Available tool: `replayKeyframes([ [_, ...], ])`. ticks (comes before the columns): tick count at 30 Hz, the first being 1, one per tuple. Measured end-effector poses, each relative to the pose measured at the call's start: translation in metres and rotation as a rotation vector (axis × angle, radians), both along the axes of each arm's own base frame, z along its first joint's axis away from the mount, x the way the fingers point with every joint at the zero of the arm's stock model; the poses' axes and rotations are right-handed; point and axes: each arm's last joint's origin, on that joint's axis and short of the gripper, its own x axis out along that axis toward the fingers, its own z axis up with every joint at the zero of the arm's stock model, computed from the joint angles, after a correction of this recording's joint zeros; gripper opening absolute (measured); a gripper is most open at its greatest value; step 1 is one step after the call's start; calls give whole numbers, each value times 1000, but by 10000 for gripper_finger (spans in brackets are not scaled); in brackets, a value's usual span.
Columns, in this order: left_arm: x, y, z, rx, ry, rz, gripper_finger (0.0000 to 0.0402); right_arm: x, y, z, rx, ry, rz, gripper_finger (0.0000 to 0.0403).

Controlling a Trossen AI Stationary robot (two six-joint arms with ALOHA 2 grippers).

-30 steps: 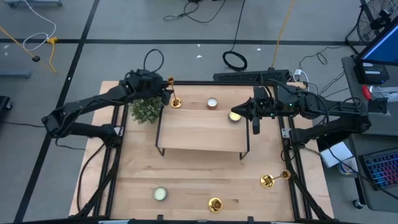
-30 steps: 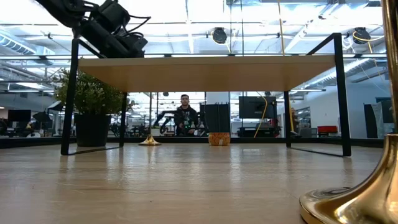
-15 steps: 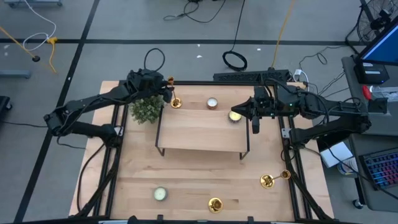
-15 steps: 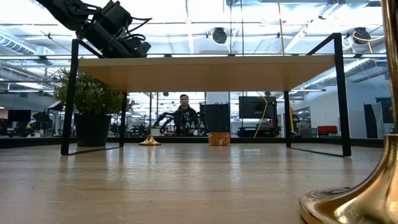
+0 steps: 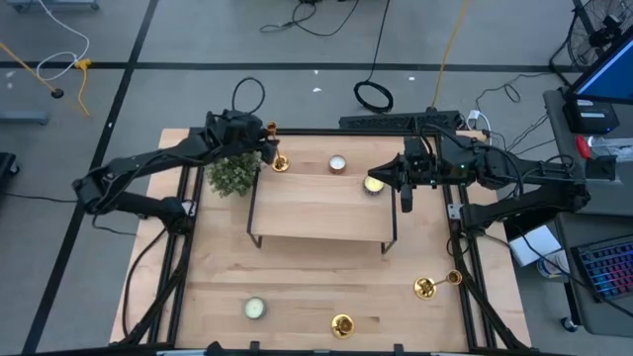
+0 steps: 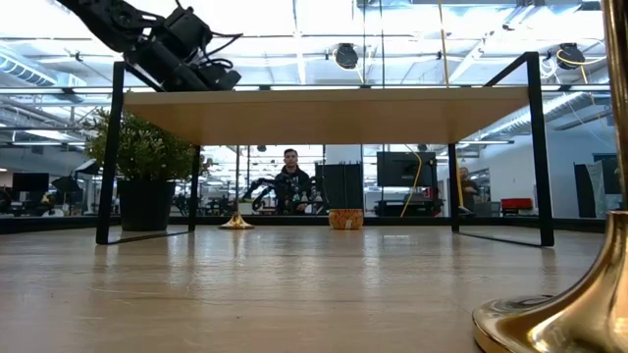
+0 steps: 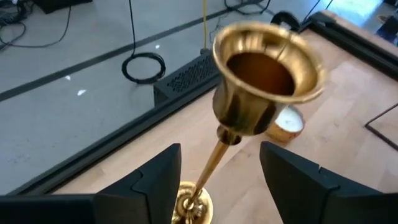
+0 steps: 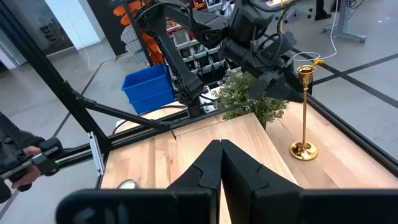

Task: Pick & Place candle stick holders
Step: Put the top gold candle holder on the shelf

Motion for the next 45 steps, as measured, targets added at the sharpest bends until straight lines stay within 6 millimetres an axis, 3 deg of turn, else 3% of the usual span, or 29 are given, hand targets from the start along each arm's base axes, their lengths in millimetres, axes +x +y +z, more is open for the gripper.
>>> replayKeyframes([
  [23, 2, 5, -6, -45, -14, 39, 218, 0, 0, 0, -2, 1, 5, 4],
  [35, 3, 4, -6, -59, -24, 12, 93, 0, 0, 0, 1, 1, 4, 4],
  [45, 3, 4, -5, -54, -28, 9, 21, 0, 0, 0, 1, 1, 4, 4],
])
